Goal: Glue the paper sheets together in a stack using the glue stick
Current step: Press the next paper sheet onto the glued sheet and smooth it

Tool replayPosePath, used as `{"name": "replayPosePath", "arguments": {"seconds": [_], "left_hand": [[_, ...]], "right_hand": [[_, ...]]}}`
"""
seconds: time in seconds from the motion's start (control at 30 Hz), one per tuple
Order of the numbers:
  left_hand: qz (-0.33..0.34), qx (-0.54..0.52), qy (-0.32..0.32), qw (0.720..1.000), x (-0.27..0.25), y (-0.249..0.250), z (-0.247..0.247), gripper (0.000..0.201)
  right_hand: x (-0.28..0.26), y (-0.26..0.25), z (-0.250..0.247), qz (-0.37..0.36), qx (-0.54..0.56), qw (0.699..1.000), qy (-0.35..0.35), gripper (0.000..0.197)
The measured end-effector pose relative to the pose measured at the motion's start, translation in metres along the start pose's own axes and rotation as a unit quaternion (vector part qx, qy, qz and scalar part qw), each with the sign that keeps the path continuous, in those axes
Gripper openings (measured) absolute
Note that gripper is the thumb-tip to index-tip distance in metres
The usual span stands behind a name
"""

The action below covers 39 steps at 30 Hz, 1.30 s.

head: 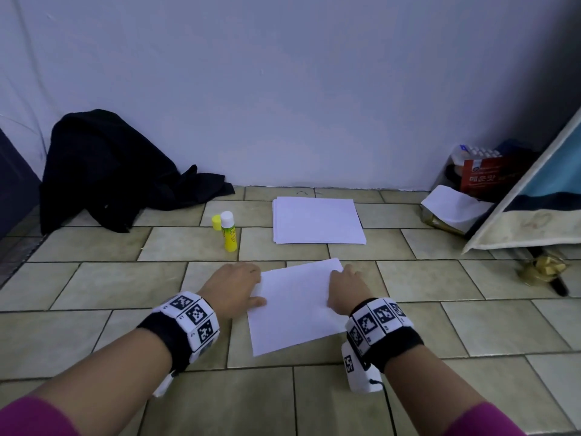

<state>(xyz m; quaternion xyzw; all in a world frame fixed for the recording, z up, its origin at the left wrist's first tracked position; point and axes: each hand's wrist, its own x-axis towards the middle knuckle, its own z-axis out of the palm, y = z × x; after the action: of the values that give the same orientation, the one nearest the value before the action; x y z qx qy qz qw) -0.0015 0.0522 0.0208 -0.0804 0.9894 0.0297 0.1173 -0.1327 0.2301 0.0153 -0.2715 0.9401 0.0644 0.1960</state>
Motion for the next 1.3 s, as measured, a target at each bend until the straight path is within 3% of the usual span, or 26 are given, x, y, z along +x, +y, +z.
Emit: {"name": "replayPosePath", "arguments": {"seconds": [0.03, 0.1, 0.23, 0.33, 0.43, 0.67, 0.83, 0.93, 1.0, 1.07, 1.13, 1.2, 1.3], "left_hand": [[0.013, -0.019, -0.012, 1.0, -0.001, 0.005, 0.002, 0.054], [0.028, -0.033, -0.032, 0.999, -0.002, 0.013, 0.007, 0.058], [-0.005, -0.024, -0.02, 0.999, -0.003, 0.022, 0.01, 0.066], [0.003, -0.063, -0.021, 0.998, -0.003, 0.02, 0.015, 0.084], [0.021, -0.07, -0.082, 0.994, -0.004, 0.017, 0.021, 0.095], [0.007, -0.027, -0.132, 0.991, -0.003, 0.021, 0.017, 0.093], [0.009, -0.044, -0.128, 0.991, -0.004, 0.019, 0.019, 0.093], [0.009, -0.038, -0.117, 0.992, -0.005, 0.019, 0.018, 0.094], [0.011, -0.03, -0.106, 0.994, -0.005, 0.021, 0.015, 0.095], [0.012, -0.018, -0.098, 0.995, -0.002, 0.022, 0.01, 0.093], [0.003, -0.01, -0.074, 0.997, 0.002, 0.021, 0.005, 0.078], [-0.013, -0.025, -0.052, 0.998, 0.002, 0.023, -0.002, 0.064], [-0.006, -0.004, -0.019, 1.0, 0.001, 0.027, -0.009, 0.04]], "right_hand": [[0.0, -0.006, 0.001, -0.007, 0.003, 1.0, -0.002, 0.018], [-0.002, -0.018, 0.003, -0.003, 0.026, 1.0, -0.001, 0.029], [-0.007, -0.037, 0.006, -0.01, 0.032, 0.999, 0.024, 0.039], [-0.005, -0.052, 0.01, -0.104, 0.055, 0.993, 0.002, 0.055], [-0.002, -0.063, 0.014, -0.168, 0.06, 0.982, -0.053, 0.072], [0.013, -0.042, 0.006, -0.139, 0.1, 0.982, -0.076, 0.076], [0.029, -0.011, -0.003, -0.087, 0.078, 0.991, -0.068, 0.08], [0.033, -0.006, -0.006, -0.095, 0.074, 0.989, -0.08, 0.092], [0.03, -0.009, -0.004, -0.089, 0.061, 0.993, -0.053, 0.102], [0.021, -0.013, -0.002, -0.065, 0.037, 0.997, 0.013, 0.092], [0.008, -0.022, 0.0, -0.052, 0.001, 0.997, 0.059, 0.067], [-0.001, -0.032, 0.004, -0.056, 0.008, 0.997, 0.053, 0.047], [-0.007, -0.043, 0.008, -0.097, 0.045, 0.994, 0.019, 0.044]]}}
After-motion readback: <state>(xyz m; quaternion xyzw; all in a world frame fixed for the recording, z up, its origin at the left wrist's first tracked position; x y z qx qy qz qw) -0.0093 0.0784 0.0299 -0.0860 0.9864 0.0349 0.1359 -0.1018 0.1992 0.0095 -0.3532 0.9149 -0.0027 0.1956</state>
